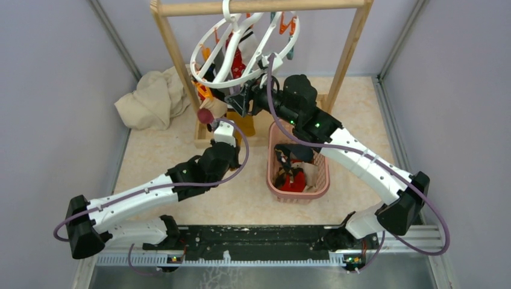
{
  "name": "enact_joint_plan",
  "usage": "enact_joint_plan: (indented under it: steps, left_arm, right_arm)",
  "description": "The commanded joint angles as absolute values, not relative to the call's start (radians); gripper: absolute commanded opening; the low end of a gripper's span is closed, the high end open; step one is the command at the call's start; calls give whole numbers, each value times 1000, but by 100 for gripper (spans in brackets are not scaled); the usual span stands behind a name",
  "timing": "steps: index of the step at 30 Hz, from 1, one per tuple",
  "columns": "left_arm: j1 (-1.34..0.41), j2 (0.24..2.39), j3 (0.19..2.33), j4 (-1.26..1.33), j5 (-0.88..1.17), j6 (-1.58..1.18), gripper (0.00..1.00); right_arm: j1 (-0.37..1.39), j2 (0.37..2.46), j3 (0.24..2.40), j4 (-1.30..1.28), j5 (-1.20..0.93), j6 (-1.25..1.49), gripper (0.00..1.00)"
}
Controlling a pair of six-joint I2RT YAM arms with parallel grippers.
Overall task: Remove the socks clipped to the hanger
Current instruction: Remove the sock from the hanger.
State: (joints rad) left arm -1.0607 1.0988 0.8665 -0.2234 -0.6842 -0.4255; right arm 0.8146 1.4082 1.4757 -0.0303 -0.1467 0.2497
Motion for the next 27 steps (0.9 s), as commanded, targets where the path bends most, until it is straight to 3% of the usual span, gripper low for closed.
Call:
enact_joint_plan:
  steps: [1, 21, 23, 25, 27]
  left_arm:
    - [-1068, 1115, 871, -199, -666, -428, 0]
    - [-1068, 1141, 867, -185, -649, -436, 0]
    - [-1068, 1144, 867, -185, -649, -435, 0]
    - [-1068, 1143, 867, -186, -649, -436, 0]
    - [-1068, 1144, 865, -185, -646, -439, 0]
  right_arm:
    - [812, 1415, 1562, 34, -127, 265, 56]
    - [811, 1424, 1612, 37, -103, 273, 47]
    - [811, 1421, 1611, 40, -108, 273, 49]
    - [812, 1418, 1608, 41, -106, 273, 58]
    - [812, 1414, 1605, 42, -105, 275, 58]
